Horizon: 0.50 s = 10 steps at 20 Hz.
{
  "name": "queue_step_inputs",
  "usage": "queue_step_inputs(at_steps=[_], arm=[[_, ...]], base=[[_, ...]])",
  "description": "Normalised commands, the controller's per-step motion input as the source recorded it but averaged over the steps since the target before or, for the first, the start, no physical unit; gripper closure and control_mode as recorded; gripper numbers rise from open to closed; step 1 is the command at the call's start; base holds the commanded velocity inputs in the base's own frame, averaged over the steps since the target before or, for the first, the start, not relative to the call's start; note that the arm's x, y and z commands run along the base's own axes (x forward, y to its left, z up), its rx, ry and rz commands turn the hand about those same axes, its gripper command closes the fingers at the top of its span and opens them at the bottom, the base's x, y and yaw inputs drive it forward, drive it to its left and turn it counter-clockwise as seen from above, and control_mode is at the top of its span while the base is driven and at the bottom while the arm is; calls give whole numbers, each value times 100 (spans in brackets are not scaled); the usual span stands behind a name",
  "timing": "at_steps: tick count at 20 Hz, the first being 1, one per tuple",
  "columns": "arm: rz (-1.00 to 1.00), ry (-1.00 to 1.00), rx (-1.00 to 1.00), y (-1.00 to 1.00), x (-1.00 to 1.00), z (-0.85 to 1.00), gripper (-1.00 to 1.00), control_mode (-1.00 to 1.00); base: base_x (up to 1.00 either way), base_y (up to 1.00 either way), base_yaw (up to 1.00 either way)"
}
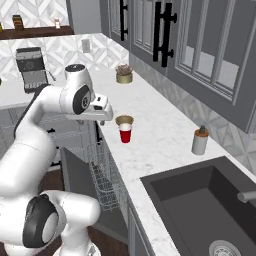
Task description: Pick up the cup and bowl from the counter, place them in the dishwasher, and close the dishwasher door.
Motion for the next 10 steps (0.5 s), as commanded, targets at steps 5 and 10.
queue_step_inputs(at_steps=[5,10], arm=[[13,27,-27,0,100,-56,-100,-100],[12,24,-27,0,97,-65,-100,-100]], base=[[0,0,0],[0,0,0]])
